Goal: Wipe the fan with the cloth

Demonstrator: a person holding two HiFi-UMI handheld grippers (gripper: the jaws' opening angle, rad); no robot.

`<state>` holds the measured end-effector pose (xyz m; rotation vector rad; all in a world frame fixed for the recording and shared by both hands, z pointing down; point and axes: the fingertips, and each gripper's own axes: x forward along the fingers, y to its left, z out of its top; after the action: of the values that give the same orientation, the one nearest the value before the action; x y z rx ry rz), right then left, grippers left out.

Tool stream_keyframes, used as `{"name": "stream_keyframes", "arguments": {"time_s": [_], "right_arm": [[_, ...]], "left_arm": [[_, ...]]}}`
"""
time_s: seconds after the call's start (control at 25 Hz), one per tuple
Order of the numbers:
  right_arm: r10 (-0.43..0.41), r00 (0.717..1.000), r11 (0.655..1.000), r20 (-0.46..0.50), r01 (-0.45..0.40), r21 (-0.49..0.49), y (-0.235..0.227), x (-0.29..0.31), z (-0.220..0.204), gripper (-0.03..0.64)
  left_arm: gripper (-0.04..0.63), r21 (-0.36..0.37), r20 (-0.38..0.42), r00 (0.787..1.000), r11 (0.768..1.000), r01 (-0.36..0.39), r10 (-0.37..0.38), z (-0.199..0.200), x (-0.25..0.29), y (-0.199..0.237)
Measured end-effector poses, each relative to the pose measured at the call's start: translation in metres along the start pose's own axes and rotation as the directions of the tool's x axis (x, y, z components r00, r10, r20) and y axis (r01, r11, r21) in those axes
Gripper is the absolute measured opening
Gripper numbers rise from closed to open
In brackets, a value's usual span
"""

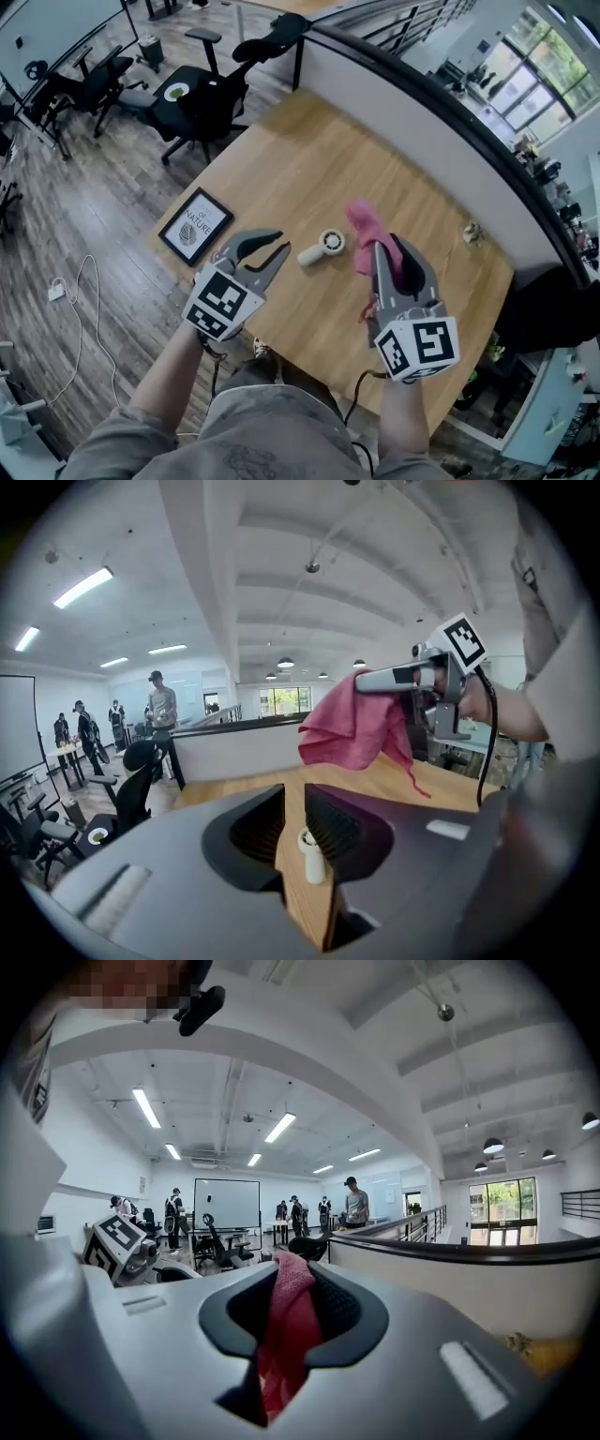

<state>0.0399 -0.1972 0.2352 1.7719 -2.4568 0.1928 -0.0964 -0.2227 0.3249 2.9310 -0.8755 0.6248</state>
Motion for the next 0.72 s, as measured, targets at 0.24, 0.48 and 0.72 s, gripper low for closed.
{"name": "stream_keyframes", "arguments": {"time_s": [0.24, 0.48, 0.72], "right_arm": [[-0.004, 0.997, 1.0, 0.081, 0.006, -0.021, 0.012, -0.038, 0.04, 0.072], [0.011, 0.994, 1.0, 0.104, -0.008, -0.03, 0.022, -0.066, 0.057, 0.071], [0.023, 0.997, 0.999, 0.077, -0.021, -0.024, 0.031, -0.089, 0.05, 0.071]], "left_arm": [[0.021, 0.042, 0.066, 0.998, 0.999, -0.015, 0.013, 0.044, -0.03, -0.011], [0.012, 0.06, 0.104, 0.994, 0.998, -0.035, 0.029, 0.069, -0.057, -0.016], [0.002, 0.04, 0.163, 0.987, 0.999, -0.017, 0.01, 0.085, -0.086, -0.034]]}}
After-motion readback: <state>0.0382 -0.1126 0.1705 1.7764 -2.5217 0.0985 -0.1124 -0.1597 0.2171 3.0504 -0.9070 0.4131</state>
